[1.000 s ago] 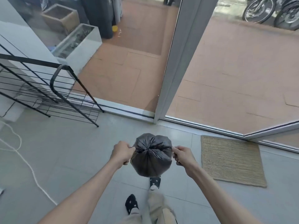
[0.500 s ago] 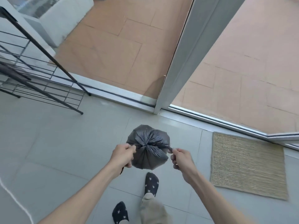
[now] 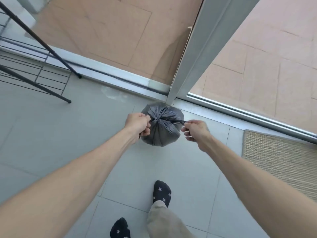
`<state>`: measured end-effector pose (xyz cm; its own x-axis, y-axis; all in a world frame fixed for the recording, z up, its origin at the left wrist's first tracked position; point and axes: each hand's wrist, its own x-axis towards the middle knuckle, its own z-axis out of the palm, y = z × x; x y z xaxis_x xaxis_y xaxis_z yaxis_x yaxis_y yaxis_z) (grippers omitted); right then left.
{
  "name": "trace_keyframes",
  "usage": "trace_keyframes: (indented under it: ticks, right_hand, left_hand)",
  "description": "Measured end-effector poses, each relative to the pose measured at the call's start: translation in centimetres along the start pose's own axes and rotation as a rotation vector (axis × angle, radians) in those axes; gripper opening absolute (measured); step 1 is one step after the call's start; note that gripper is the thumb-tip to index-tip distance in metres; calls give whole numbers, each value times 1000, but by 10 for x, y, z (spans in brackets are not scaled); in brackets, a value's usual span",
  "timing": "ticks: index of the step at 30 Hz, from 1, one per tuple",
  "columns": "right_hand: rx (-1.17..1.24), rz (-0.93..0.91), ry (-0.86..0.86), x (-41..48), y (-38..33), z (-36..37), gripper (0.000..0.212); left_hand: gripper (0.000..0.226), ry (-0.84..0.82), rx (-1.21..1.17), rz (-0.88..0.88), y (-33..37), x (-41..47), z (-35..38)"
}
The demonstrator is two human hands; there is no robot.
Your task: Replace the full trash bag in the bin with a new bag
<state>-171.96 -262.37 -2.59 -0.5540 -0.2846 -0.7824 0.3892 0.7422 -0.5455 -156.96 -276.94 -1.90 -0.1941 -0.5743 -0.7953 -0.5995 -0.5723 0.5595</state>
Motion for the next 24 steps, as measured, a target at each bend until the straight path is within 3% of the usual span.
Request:
trace_keyframes:
  ticks: [5,12,18,24]
  right_hand:
    - [-28,-33,12,41,-4,-4,8]
    - [-54,12,24,56,8,2,19]
    - [-70,6,27,37,8,-4,50]
    - [-99,9,-12,5,6,-11,49]
  left_hand:
    - [14,7,11,26,7,37,7]
    - [5,22,-42,-39,-2,43,10]
    - [42,3,12,-17,-1,30,-2]
    - [75,47,228,37,1,9,-19]
